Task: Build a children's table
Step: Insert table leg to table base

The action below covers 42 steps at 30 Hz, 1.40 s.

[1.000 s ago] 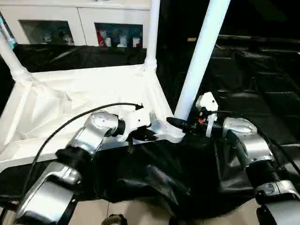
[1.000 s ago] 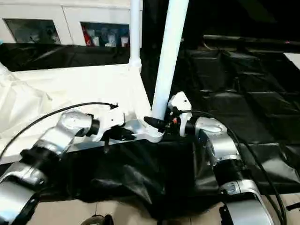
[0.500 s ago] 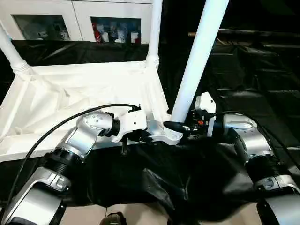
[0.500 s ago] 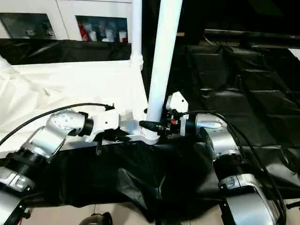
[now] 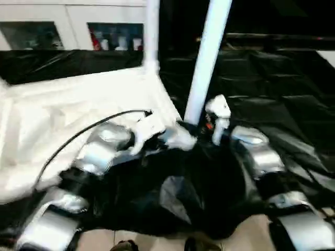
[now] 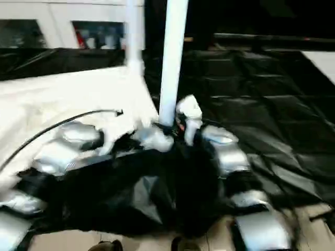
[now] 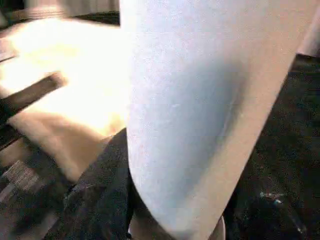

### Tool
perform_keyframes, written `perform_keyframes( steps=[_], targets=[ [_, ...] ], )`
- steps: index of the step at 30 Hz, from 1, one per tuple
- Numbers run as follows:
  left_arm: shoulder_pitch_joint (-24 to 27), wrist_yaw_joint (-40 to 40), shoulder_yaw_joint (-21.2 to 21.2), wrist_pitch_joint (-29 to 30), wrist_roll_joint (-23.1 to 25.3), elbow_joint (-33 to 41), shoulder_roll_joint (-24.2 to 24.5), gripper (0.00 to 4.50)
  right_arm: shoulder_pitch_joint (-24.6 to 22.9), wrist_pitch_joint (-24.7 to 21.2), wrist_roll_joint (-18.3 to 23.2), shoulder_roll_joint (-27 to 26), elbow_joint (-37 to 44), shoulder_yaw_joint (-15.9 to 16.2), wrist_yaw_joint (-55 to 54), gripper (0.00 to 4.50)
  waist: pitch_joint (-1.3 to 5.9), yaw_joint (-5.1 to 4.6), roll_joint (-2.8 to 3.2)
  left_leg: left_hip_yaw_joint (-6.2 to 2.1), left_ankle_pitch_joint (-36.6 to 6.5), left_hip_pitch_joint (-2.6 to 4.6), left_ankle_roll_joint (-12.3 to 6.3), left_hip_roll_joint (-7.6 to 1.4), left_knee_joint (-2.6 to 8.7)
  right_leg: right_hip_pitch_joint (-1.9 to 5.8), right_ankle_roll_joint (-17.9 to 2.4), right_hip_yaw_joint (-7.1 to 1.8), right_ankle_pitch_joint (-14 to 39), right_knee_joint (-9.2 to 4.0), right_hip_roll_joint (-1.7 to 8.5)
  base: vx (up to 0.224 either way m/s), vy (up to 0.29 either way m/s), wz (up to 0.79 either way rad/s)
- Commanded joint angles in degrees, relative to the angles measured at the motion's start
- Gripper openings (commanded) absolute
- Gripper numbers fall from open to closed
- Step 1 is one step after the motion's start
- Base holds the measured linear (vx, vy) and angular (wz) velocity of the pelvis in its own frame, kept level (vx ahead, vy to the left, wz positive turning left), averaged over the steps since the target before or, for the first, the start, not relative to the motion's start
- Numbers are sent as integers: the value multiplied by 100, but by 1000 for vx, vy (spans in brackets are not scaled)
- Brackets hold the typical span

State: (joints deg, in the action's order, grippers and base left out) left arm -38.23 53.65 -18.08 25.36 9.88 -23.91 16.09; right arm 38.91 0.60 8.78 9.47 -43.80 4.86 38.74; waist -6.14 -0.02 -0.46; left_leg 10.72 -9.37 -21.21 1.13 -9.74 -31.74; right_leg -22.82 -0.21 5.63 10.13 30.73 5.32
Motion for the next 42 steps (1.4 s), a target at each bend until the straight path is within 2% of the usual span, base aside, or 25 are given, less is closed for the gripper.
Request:
perform_keyframes(
  steps=[1, 2, 3, 4, 5, 6, 7, 8, 9, 10, 11, 12, 13, 14, 17, 20, 22, 24, 25, 27, 31, 34, 36, 39, 42],
  targets=[
    [-200, -472, -221, 296, -10, 148, -662, 0, -255, -606, -574, -268, -1213, 198, -1193, 189, 131, -57, 134, -403, -4274, 222, 544, -386, 541, 12, -436, -138, 4016, -555, 420, -57, 42, -12],
    [-226, -709, -195, 412, 20, 48, -804, 0, -184, -592, -541, -376, -1304, 134, -1498, 189, 62, -124, 207, -444, -4974, 240, 615, -432, 694, 99, -405, 67, 3495, -503, 266, -52, 48, -8],
    [-289, -1080, -163, 457, 103, -191, -967, 0, -91, -604, -453, -544, -1396, 23, -1845, 189, 24, -130, 232, -401, -5249, 146, 629, -471, 843, 170, -458, 96, 3143, -331, 182, -52, 48, -8],
    [-301, -1140, -158, 461, 117, -234, -990, 0, -77, -610, -433, -573, -1409, 1, -1899, 189, 66, -94, 223, -395, -5331, 7, 633, -543, 974, 355, -571, 10, 2498, 60, 159, -83, 28, 0],
    [-326, -1274, -148, 469, 149, -329, -1041, 0, -44, -624, -388, -638, -1437, -48, -2019, 189, 73, 92, 284, -163, -5496, -112, 694, -609, 1298, 426, -742, -65, 1523, 591, 68, 0, 0, 0],
    [-373, -1505, -121, 506, 247, -489, -1106, 0, 12, -739, -327, -797, -1493, -114, -2171, 189, 86, 102, -9, -30, -4732, 249, 558, -376, 922, 10, -551, -360, 2717, 109, 164, 0, 0, 0],
    [-373, -1505, -121, 506, 247, -489, -1106, 0, 12, -739, -327, -797, -1493, -114, -2171, 189, 107, 105, -94, -54, -4004, 635, 483, -124, 306, -399, -378, -387, 4290, -526, 417, 29, -110, 18],
    [-372, -1486, -111, 566, 245, -468, -1130, 0, 29, -780, -331, -840, -1518, -129, -2229, 189, 38, 153, -181, -165, -1870, 626, 12, 48, -359, -360, -152, -543, 6033, -994, 880, 76, -46, -34],
    [-370, -1450, -111, 644, 232, -413, -1168, 0, 65, -805, -342, -889, -1575, -166, -2268, 189, 73, 242, -111, -437, -848, -164, -25, -88, 16, 475, -190, -536, 5318, -518, 929, 76, -46, -34],
    [-357, -1368, -145, 693, 217, -334, -1174, 0, 99, -832, -337, -915, -1620, -192, -2275, 189, 121, 297, -4, -459, -902, -120, 79, -180, 296, 456, -273, -437, 4555, -440, 710, 63, 37, -42],
    [-347, -1327, -171, 711, 217, -288, -1169, 0, 111, -851, -327, -924, -1636, -201, -2268, 189, 177, 165, 31, -428, -2051, 145, 117, -304, 424, 167, -686, -341, 2834, -261, 362, 0, 0, 0],
    [-339, -1306, -174, 743, 211, -260, -1182, 0, 142, -846, -342, -928, -1680, -192, -2271, 189, 195, 172, 91, -381, -2297, 244, 162, -326, 428, 111, -880, -362, 2507, -273, 360, 0, 0, 0],
    [-339, -1339, -166, 757, 207, -263, -1193, 0, 183, -841, -359, -937, -1733, -193, -2270, 189, 209, 140, 75, -351, -2362, 256, 168, -335, 440, 115, -1065, -378, 2075, -250, 354, 0, 0, 0],
    [-341, -1355, -164, 760, 206, -269, -1196, 0, 196, -837, -366, -942, -1750, -199, -2278, 189, 153, 111, 56, -340, -2544, 176, 148, -320, 489, 182, -1167, -350, 1933, -246, 339, 0, 0, 0],
    [-361, -1395, -154, 726, 156, -329, -1201, 0, 269, -836, -395, -956, -1832, -213, -2255, 189, 135, 92, 15, -370, -3130, 264, 166, -290, 480, 137, -769, -309, 3121, -387, 413, 0, 0, 0],
    [-356, -1279, -164, 694, 137, -288, -1160, 0, 335, -859, -463, -962, -1883, -202, -2225, 189, 150, 64, 11, -371, -2936, 235, 99, -298, 511, 163, -706, -309, 3026, -418, 425, 0, 0, 0],
    [-351, -1267, -146, 688, 138, -269, -1146, 0, 386, -893, -537, -950, -1935, -154, -2207, 189, 132, 40, 15, -370, -3081, 276, 110, -295, 501, 113, -687, -299, 3211, -450, 425, 0, 0, 0],
    [-355, -1255, -118, 634, 117, -274, -1135, 0, 419, -824, -561, -935, -1943, -123, -2098, 189, 129, 19, 17, -389, -3159, 252, 112, -295, 510, 133, -624, -277, 3334, -459, 428, 0, 0, 0],
    [-357, -1252, -112, 616, 112, -279, -1133, 0, 420, -791, -558, -933, -1935, -120, -2063, 245, 129, 16, 12, -388, -3177, 259, 109, -295, 509, 126, -599, -276, 3375, -471, 429, 0, 0, 0],
    [-342, -1226, -74, 468, 70, -252, -1105, 0, 438, -665, -482, -927, -1865, -196, -2011, 259, 133, 15, 13, -389, -3153, 270, 92, -295, 505, 109, -596, -287, 3403, -478, 438, 0, 0, 0],
    [-321, -1134, -60, 200, 39, -197, -1024, 0, 485, -422, -449, -884, -1765, -245, -1940, 298, 187, 55, 22, -348, -2723, 217, 42, -321, 501, 154, -848, -341, 2736, -398, 448, 0, 0, 0],
    [-280, -932, -38, 23, -32, -82, -881, 0, 568, -226, -377, -778, -1587, -359, -1762, 323, 259, 94, 41, -274, -2082, 177, -28, -349, 470, 195, -1256, -385, 1678, -278, 433, 0, 0, 0],
    [-279, -918, -32, 13, -37, -80, -868, 0, 579, -225, -373, -769, -1570, -379, -1736, 340, 278, 106, 22, -173, -1921, 207, -148, -349, 429, 144, -1460, -398, 1577, -270, 393, 0, 0, 0],
    [-181, -606, -69, -235, -138, 117, -676, 0, 519, -154, -399, -569, -1088, -268, -1196, 368, 313, 141, 16, -117, -1762, 184, -211, -339, 391, 156, -1445, -424, 1801, -283, 407, 0, 0, 0],
    [-133, -368, -103, -464, -206, 189, -551, 0, 412, -167, -393, -423, -683, -133, -801, 395, 389, 193, 11, -81, -901, 91, -469, -347, 319, 213, -1606, -413, 954, -134, 372, 53, -48, 7]
  ],
)
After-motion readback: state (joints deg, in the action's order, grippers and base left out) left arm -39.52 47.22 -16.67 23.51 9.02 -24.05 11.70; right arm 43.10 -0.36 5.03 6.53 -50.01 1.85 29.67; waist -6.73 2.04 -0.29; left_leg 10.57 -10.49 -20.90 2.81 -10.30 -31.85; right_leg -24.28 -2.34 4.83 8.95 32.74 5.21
